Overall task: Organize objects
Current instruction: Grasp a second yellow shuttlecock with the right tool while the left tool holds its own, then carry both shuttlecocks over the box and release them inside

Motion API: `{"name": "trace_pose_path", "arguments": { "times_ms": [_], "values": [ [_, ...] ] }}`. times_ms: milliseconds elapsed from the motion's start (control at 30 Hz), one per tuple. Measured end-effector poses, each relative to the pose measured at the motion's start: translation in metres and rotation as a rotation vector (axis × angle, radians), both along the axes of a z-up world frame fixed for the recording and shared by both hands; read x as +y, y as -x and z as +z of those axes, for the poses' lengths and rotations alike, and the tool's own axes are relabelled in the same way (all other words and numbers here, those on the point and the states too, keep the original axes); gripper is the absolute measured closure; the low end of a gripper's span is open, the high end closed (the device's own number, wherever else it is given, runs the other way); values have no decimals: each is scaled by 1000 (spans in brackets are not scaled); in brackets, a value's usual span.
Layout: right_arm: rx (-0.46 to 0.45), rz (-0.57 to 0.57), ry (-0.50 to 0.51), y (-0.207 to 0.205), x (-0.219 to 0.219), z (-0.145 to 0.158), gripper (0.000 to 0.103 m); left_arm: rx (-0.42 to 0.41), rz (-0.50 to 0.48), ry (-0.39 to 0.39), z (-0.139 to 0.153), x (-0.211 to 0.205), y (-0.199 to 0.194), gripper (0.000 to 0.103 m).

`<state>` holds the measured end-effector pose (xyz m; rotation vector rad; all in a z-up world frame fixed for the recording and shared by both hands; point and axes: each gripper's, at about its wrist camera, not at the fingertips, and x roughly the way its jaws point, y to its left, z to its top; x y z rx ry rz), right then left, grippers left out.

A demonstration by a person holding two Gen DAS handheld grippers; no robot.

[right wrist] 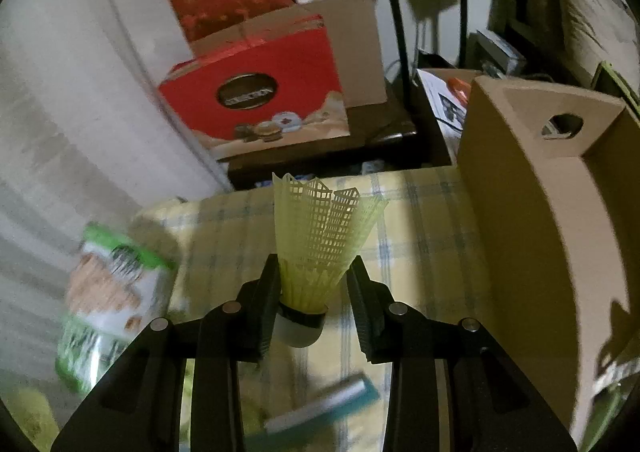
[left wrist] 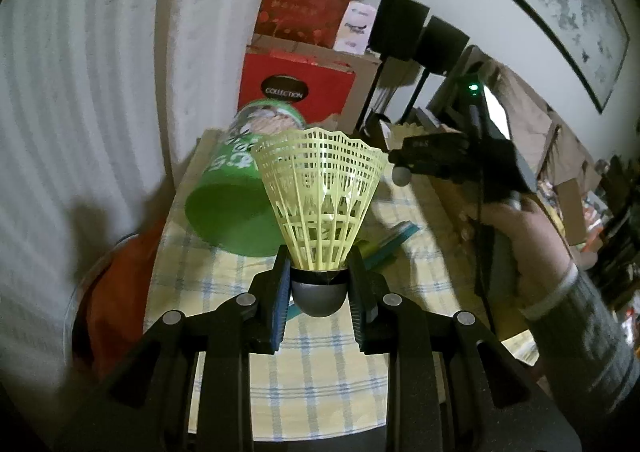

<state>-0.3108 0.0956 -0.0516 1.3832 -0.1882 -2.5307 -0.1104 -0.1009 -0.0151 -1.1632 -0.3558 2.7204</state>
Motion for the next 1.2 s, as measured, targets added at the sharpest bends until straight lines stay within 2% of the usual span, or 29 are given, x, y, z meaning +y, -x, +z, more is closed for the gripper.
{"name": "trace_pose_path", "arguments": {
  "times_ms": [267,600,967,1200],
  "values": [
    [44,63,-11,-35,15,27,70,20,-5,24,13,23,2,79],
    [82,113,2,-85,49,56,70,6,-75,-3,19,68,7,79],
    [138,85,-36,-131,106,80,70,25,-170,-26,34,138,6,79],
    [210,40,-54,-154,140,94,70,57,-179,6,48,174,9,79]
  ]
}}
